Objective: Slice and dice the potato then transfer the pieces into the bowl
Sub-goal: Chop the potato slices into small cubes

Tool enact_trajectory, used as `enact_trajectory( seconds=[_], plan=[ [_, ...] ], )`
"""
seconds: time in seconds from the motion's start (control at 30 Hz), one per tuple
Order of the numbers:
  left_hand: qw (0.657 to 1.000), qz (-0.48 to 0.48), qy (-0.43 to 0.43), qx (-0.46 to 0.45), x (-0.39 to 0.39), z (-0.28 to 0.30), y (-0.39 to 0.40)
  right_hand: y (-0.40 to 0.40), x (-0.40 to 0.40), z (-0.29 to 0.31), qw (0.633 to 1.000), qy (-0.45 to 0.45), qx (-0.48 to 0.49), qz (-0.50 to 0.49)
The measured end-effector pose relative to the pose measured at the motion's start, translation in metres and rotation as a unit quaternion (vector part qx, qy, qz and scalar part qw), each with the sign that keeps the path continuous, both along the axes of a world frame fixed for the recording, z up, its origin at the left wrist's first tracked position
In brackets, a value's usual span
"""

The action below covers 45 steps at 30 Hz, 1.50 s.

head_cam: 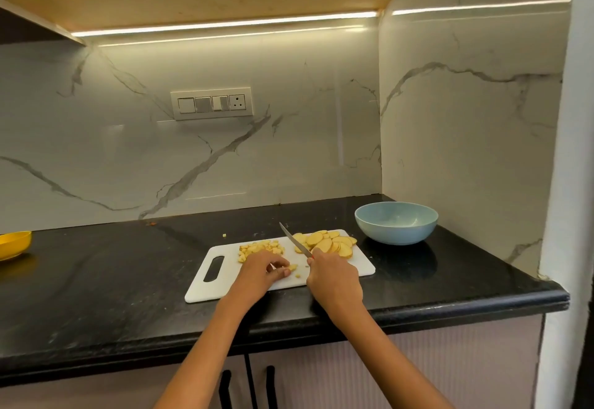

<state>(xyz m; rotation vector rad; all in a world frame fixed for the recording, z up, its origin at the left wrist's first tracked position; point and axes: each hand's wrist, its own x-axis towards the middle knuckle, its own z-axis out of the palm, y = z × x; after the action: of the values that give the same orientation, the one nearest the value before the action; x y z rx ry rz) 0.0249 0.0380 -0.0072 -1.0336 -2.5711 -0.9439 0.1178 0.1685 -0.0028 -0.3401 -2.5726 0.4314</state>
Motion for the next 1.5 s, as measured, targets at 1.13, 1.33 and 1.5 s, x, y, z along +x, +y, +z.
enact_trajectory(
  seconds=[1.13,1.33,1.5],
  plan=[
    [0.990,-0.062,0.067,-0.109,0.007,0.013,0.020,0.019,-0.029,0.009,0.990,0.120,-0.068,-0.020],
    [0.997,0.006,0.070,0.020,-0.015,0.030,0.006,0.021,-0.033,0.011,0.991,0.114,-0.066,-0.025],
    [0.989,0.135,0.053,0.018,-0.043,0.012,-0.013,0.022,-0.033,0.011,0.992,0.108,-0.062,-0.026]
  ],
)
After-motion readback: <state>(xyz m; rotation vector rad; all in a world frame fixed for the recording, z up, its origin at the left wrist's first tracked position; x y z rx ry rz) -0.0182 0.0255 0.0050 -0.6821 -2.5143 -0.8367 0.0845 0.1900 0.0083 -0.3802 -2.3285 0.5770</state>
